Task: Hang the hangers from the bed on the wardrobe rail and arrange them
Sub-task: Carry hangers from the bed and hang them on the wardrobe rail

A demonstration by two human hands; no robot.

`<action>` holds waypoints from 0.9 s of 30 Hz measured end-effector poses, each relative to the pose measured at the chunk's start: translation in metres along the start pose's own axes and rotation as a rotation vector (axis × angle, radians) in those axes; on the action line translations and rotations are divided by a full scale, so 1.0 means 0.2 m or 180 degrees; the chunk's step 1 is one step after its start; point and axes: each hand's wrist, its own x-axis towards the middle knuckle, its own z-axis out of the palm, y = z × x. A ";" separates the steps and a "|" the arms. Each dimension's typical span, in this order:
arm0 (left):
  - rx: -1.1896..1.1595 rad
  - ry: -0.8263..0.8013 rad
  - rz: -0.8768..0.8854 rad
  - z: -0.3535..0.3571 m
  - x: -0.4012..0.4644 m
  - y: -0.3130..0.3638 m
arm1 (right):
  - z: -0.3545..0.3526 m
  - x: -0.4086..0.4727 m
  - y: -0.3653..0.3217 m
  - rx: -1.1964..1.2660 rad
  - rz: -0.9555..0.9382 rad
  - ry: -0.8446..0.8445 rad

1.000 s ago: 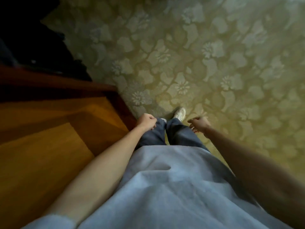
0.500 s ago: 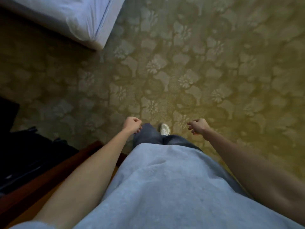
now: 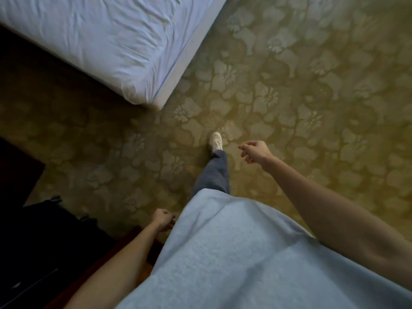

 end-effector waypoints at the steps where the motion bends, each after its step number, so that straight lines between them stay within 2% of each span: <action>1: -0.0036 -0.0005 0.0016 -0.06 0.02 0.13 | -0.05 0.07 -0.06 -0.0099 0.0116 0.0015; 6: -0.0197 0.0014 0.0439 -0.30 0.14 0.97 | -0.36 0.29 -0.29 -0.0320 0.0660 0.0101; 12: -0.0058 -0.0234 0.1261 -0.45 0.18 2.19 | -0.78 0.46 -0.60 0.0045 0.0963 0.0489; 15: 0.0091 -0.0314 0.1498 -0.48 0.21 2.74 | -1.00 0.63 -0.70 0.0320 0.1177 0.0619; 21: 0.0426 -0.0189 0.1466 -0.53 0.32 3.55 | -1.45 1.12 -1.03 0.0426 0.1362 0.0651; 27: 0.0461 -0.0039 0.0889 -0.69 0.39 3.96 | -1.80 1.60 -1.82 0.0099 0.1001 0.0468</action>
